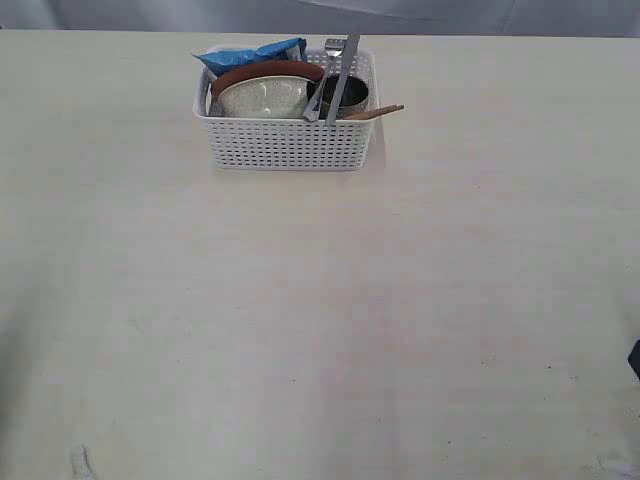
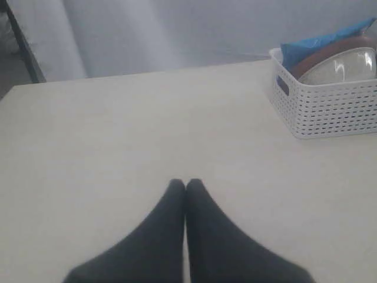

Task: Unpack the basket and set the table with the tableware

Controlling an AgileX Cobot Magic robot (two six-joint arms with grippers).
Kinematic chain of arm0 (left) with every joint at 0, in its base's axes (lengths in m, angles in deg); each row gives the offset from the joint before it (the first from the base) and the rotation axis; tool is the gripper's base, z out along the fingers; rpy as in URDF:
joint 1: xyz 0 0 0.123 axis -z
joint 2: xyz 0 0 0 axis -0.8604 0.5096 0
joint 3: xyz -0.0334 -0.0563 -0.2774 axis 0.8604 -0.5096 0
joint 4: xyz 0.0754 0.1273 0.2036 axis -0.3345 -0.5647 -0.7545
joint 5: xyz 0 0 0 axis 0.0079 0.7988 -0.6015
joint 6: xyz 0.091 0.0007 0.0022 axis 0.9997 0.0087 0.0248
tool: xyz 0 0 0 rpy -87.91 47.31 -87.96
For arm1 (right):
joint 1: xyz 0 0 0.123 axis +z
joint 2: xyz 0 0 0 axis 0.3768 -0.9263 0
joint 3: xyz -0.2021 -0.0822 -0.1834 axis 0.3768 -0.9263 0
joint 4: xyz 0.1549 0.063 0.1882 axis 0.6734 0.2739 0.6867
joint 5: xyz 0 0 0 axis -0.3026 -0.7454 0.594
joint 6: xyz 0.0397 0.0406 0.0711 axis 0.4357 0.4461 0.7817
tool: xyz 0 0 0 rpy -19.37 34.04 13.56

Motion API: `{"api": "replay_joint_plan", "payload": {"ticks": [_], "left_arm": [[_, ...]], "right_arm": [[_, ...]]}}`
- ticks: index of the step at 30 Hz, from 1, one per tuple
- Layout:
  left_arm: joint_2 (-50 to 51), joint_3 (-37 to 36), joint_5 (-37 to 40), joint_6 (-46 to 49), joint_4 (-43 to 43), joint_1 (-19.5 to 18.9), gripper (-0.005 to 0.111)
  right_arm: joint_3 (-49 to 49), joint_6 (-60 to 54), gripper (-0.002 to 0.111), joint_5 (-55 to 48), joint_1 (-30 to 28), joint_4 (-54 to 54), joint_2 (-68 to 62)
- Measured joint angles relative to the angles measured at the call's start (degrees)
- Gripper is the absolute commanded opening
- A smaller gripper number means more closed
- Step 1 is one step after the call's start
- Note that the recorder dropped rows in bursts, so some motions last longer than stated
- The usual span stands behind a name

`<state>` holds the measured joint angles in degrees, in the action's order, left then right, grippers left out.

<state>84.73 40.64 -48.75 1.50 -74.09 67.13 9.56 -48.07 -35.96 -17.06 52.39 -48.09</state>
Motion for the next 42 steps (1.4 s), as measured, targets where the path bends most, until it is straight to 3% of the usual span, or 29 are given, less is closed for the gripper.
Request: {"api": "replay_joint_plan", "payload": {"ticks": [6, 16, 18, 24, 34, 42], "left_arm": [[0.0, 0.0, 0.0, 0.0, 0.0, 0.0, 0.0], [0.0, 0.0, 0.0, 0.0, 0.0, 0.0, 0.0], [0.0, 0.0, 0.0, 0.0, 0.0, 0.0, 0.0], [0.0, 0.0, 0.0, 0.0, 0.0, 0.0, 0.0], [0.0, 0.0, 0.0, 0.0, 0.0, 0.0, 0.0], [0.0, 0.0, 0.0, 0.0, 0.0, 0.0, 0.0]], "right_arm": [[0.0, 0.0, 0.0, 5.59, 0.0, 0.59, 0.0], [-0.12, 6.0, 0.0, 55.02, 0.0, 4.69, 0.0], [0.52, 9.15, 0.0, 57.15, 0.0, 7.75, 0.0], [12.86, 8.54, 0.0, 30.45, 0.0, 18.12, -2.33], [34.41, 7.55, 0.001, 1.12, 0.18, 19.25, -30.63], [48.7, 3.01, 0.046, -15.96, 0.12, 22.17, -52.44]]}}
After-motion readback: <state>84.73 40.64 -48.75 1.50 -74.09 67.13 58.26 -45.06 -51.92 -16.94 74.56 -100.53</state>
